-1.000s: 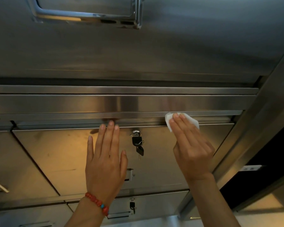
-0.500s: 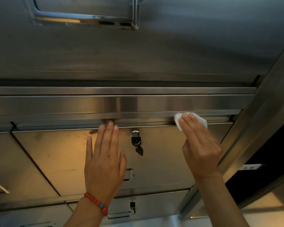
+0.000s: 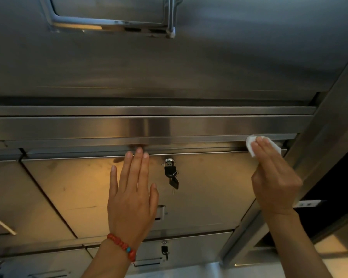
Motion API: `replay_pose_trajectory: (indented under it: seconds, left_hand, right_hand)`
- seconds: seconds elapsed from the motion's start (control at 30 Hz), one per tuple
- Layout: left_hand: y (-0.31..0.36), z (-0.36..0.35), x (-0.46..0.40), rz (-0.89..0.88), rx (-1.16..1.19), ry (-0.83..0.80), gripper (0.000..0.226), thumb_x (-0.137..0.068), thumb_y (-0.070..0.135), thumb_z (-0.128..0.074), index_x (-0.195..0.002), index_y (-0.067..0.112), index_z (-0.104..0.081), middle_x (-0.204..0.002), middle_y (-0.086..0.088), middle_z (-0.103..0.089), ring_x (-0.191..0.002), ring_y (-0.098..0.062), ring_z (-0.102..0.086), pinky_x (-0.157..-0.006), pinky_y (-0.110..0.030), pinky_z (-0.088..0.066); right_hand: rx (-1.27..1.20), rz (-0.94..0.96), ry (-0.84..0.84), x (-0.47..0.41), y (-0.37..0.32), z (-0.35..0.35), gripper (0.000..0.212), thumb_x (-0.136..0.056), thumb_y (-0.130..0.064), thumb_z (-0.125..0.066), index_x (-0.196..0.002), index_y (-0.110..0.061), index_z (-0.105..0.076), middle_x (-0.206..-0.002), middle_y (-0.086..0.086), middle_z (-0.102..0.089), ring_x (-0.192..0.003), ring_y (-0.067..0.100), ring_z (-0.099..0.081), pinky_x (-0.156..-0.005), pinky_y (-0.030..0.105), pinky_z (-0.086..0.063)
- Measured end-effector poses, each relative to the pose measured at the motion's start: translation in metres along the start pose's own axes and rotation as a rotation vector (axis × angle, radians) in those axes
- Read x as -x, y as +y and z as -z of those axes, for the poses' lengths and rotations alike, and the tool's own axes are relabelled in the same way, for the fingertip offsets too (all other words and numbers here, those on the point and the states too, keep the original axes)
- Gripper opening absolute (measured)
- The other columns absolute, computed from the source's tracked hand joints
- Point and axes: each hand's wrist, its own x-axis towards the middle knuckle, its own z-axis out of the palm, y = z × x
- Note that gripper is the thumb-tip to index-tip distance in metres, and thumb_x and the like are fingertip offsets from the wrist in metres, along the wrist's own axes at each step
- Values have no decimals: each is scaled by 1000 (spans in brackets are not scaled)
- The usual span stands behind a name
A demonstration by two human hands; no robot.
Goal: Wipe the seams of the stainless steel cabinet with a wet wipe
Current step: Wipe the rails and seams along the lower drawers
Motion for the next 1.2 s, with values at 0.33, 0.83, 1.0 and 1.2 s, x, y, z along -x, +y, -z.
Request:
replay_pose_trajectory:
  seconds: [0.33, 0.83, 1.0, 1.2]
  left_hand:
    - [1, 0, 0, 0, 13, 2, 58, -88, 26, -36, -140, 2, -31, -146, -14, -31, -137, -26, -24, -112, -45, -12]
    - [-3, 0, 0, -11, -2, -10, 58, -87, 26, -37, -140, 3, -32, -147, -10, -26, -138, -23, -21, -113, -44, -10]
    - [-3, 0, 0, -15, -3, -14, 58, -87, 27, -36, -140, 3, -34, -147, -11, -27, -137, -24, -22, -113, -44, -10]
    - [-2, 2, -1, -7, 3, -20, 58, -87, 26, -36, -140, 2, -34, -147, -10, -26, -138, -23, -21, -113, -45, -10]
  right_hand:
    - [-23, 59, -65, -1, -6, 2, 22, -93, 5, -51, -107, 5, -67, -112, 20, -64, -105, 31, -62, -86, 42, -54]
    - [13, 1, -52, -1, 21, 8, 24, -89, 14, -50, -106, 9, -66, -109, 25, -64, -99, 38, -64, -83, 45, -55]
    - [34, -27, -53, -1, 24, 8, 22, -88, 15, -51, -104, 11, -65, -107, 29, -63, -97, 43, -63, -77, 54, -54]
    - [38, 37, -75, -3, 32, 12, 26, -90, 13, -47, -105, 8, -67, -109, 25, -64, -99, 40, -63, -78, 50, -55]
